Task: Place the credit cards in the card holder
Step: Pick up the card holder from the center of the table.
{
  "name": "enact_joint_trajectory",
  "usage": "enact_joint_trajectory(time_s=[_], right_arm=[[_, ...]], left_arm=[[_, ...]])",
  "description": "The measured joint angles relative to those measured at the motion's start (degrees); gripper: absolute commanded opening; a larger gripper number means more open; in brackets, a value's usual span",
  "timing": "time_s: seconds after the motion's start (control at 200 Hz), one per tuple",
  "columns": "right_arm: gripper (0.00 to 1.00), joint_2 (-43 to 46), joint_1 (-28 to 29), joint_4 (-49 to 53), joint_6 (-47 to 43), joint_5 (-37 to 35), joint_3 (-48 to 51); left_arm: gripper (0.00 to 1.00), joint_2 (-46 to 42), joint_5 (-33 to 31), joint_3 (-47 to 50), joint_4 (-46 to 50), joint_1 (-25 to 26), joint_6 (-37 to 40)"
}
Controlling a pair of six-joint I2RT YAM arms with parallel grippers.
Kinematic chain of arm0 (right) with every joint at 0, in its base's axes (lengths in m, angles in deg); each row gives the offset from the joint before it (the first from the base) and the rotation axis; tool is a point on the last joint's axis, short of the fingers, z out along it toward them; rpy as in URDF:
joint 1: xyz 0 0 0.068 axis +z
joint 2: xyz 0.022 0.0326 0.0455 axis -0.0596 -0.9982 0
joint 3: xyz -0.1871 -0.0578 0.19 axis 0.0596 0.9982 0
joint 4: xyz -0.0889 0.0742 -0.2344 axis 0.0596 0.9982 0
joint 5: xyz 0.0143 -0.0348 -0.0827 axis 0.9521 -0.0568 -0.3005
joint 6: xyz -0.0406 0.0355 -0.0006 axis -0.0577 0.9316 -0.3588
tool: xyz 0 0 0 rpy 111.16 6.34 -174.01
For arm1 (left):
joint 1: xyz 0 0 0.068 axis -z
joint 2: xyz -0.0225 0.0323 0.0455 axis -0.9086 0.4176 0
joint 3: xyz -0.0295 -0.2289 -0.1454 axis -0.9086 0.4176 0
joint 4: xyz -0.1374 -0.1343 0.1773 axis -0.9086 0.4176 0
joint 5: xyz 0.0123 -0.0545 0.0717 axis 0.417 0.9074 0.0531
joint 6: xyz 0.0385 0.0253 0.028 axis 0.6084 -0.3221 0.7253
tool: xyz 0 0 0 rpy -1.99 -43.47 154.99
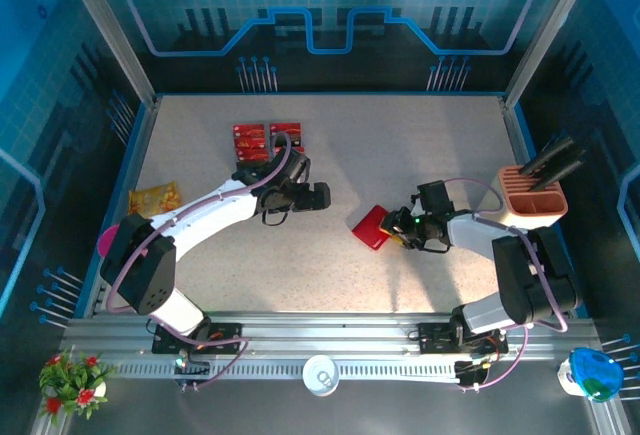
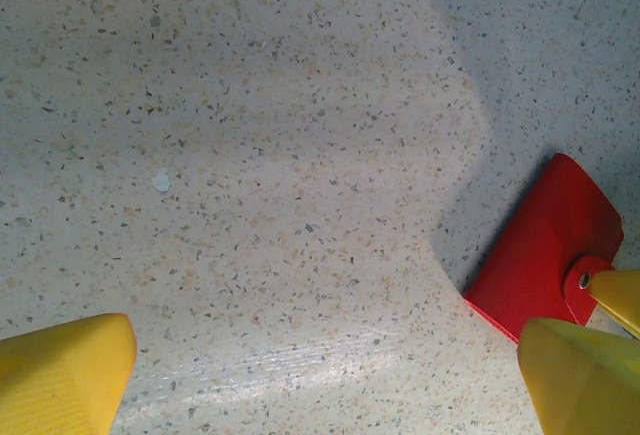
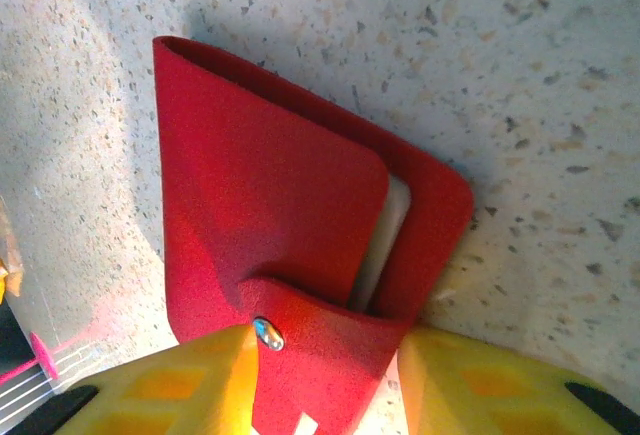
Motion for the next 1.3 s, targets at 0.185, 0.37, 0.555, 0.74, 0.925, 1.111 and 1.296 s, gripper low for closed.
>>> enact_joint_trajectory(time_s=[0.185,0.37,0.555,0.74,0.925,1.111,1.296], right_arm=[[0.40,-0.81,-0.35,-0.59,0.15,0.76,-0.11],[0.34,-2.03,-0.94,-1.49,0.83,2.16,-0.11],[0.26,-3.39,-1.07,-4.50,2.08,3.30,-0.11],[0.12,-4.85,-0.70,-10.54,2.71,3.69,-0.44],[0.00,-6.86,-0.70,-13.75,2.97,4.83,-1.62],[0.00,-9.07,-0.70,-15.19,2.97,6.91,-2.97],[0.00,-8.85,-0.70,-14.45,2.93,9.81,-6.99]], left_arm=[[0.99,0.09,0.00,-0.28,0.26,0.00,0.13],[0.99,0.68,0.00,-1.49,0.85,0.00,0.26],[0.99,1.09,-0.02,-2.19,1.95,0.00,1.14],[0.99,1.09,-0.02,-3.02,2.38,0.00,1.25],[0.99,1.33,-0.07,-3.08,2.89,0.00,1.25],[0.99,1.86,-0.20,-3.67,3.19,0.00,1.22],[0.99,1.86,0.37,-5.09,3.26,-1.68,1.05]])
